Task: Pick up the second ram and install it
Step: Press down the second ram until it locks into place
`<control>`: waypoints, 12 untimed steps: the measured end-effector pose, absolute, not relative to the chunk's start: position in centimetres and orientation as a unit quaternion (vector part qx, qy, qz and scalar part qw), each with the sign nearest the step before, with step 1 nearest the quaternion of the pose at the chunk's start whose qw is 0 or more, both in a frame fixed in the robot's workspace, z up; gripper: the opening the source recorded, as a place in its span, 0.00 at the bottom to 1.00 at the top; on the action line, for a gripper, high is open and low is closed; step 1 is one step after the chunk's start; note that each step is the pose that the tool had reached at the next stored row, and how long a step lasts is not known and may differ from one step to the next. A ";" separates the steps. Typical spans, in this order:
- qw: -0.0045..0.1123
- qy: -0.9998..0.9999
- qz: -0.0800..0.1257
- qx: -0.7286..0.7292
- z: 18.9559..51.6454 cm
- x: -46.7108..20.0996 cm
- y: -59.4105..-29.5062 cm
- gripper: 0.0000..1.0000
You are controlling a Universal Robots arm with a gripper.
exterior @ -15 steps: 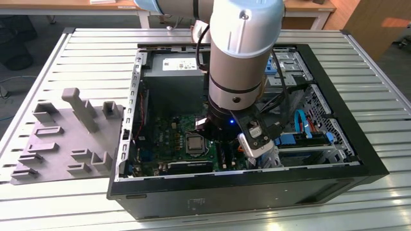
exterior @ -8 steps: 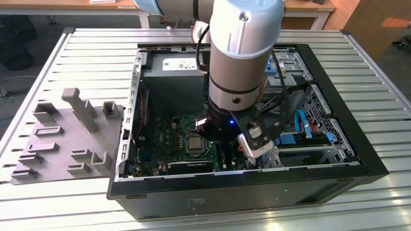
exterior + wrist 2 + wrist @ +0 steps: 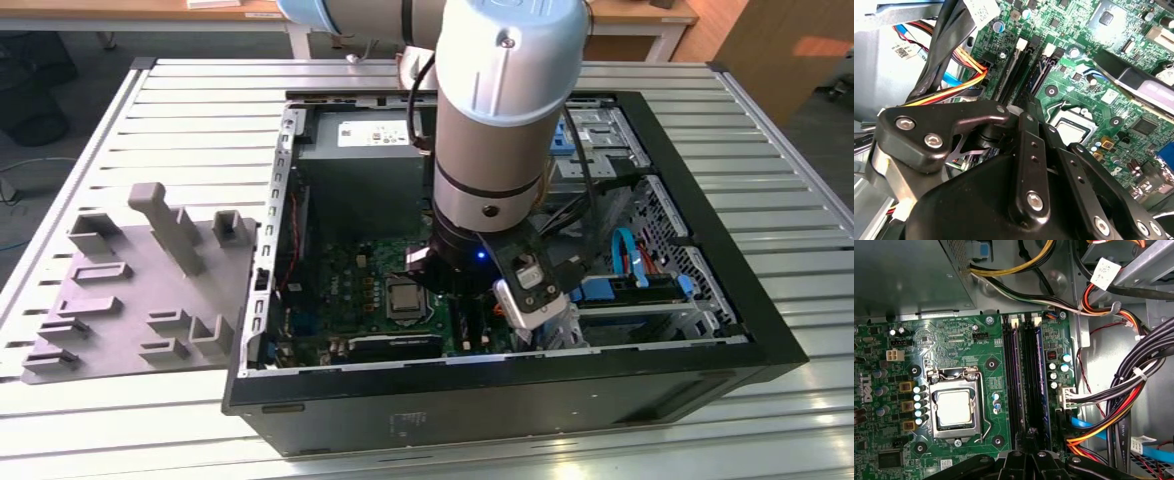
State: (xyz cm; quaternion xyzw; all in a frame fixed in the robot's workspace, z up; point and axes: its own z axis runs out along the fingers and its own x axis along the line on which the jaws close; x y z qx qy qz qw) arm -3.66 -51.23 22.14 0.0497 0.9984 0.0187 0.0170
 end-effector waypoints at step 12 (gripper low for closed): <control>0.017 0.998 0.019 0.050 22.0 -3.7 -51.2 0.11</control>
